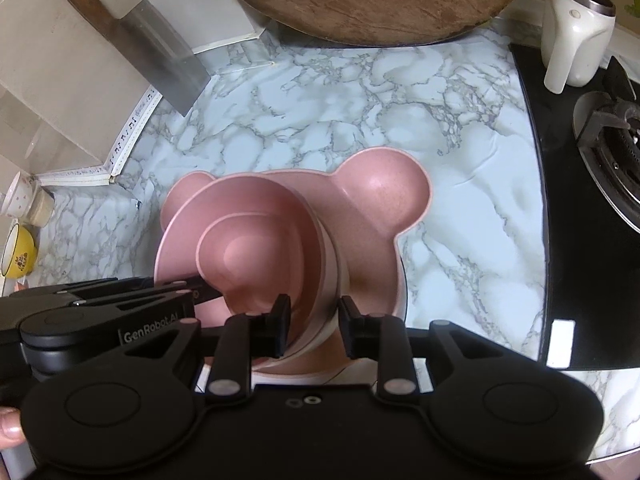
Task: Organize plates and bowls
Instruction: 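Lower the bowl stack onto the bear-shaped plate and open both grippers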
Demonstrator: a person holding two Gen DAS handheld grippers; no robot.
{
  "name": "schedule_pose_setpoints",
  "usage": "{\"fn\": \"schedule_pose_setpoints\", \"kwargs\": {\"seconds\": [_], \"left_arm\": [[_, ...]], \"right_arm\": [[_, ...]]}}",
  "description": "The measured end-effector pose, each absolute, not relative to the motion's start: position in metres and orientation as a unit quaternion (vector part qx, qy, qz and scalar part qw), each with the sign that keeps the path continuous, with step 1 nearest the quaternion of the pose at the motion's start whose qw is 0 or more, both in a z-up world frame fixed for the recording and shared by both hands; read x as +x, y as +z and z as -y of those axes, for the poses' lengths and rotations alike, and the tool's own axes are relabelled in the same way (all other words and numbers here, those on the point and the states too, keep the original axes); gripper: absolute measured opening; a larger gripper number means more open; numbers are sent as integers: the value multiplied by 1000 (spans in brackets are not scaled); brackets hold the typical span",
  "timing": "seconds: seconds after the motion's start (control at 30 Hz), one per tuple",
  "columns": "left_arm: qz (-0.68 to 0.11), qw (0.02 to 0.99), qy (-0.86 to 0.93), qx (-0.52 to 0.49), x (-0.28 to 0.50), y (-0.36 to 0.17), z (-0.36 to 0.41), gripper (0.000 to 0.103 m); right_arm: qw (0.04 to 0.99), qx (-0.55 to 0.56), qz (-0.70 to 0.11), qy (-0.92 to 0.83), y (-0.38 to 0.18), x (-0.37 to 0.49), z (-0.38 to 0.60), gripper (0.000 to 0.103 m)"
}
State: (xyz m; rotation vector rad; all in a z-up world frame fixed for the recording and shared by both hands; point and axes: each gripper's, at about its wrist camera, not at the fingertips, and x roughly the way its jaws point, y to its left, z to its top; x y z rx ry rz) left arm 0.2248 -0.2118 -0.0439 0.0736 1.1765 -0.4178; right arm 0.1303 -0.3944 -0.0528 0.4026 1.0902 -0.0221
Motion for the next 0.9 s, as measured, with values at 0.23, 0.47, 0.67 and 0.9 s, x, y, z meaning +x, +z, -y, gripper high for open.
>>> {"fn": "schedule_pose_setpoints", "kwargs": {"seconds": [0.23,0.47,0.67,0.9], "left_arm": [[-541,816,-201,38,222,-38,208,17],[-526,824,-208,39,214,-32,202,24],[-497,841,-211,35,205,-21,193,60],[-468,855,-220,33,191,-6,181,65]], "right_arm": [[839,191,-508,-13,-48,125,393,31],[845,193,-499,-17,-42,118,392,36],[855,188,-483,-21,-34,108,389,42],[879,166,-447,-16,-18,89,378,58]]}}
